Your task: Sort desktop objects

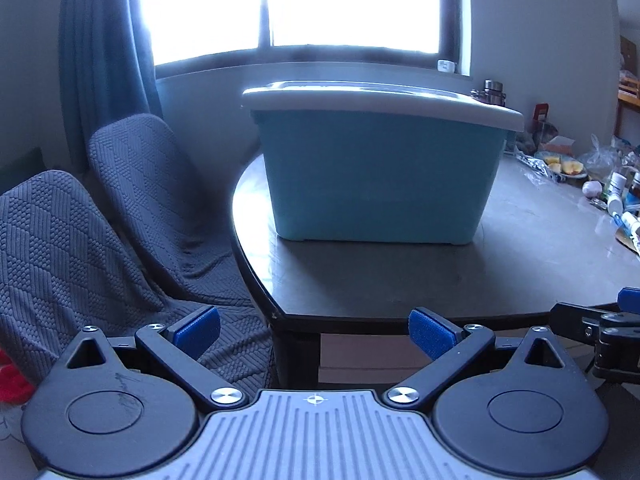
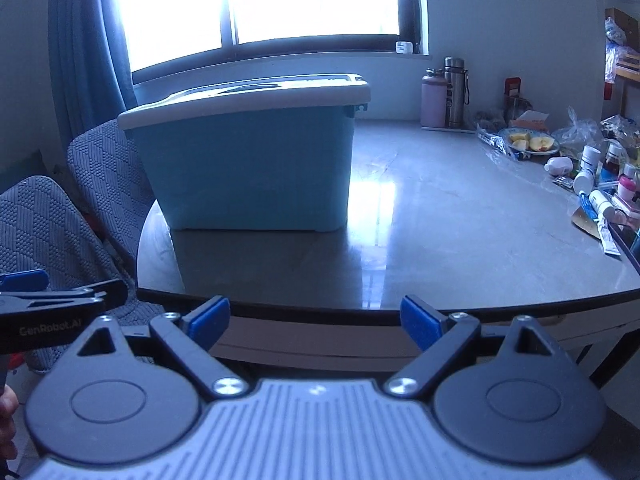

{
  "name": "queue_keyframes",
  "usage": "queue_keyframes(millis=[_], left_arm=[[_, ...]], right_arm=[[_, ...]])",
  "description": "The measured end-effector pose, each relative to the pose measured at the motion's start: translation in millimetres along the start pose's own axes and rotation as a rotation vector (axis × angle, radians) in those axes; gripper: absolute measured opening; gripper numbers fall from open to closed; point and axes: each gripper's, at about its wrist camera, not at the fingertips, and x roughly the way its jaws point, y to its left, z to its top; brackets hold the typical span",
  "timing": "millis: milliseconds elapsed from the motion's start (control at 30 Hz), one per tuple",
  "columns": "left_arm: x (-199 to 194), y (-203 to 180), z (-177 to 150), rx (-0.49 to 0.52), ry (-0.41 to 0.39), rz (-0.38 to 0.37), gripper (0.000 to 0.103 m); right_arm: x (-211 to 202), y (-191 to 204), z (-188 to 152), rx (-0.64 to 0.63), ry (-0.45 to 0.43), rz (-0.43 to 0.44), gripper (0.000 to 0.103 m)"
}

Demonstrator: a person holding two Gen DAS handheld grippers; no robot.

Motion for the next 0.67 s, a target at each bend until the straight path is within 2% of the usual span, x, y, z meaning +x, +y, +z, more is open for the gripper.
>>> queue_keyframes(millis=[667], left_arm=[[10, -24, 15, 0.024, -0.01, -0.02, 0.102]], right_arm=[[9, -12, 5, 0.017, 0.006, 0.012, 0.093]])
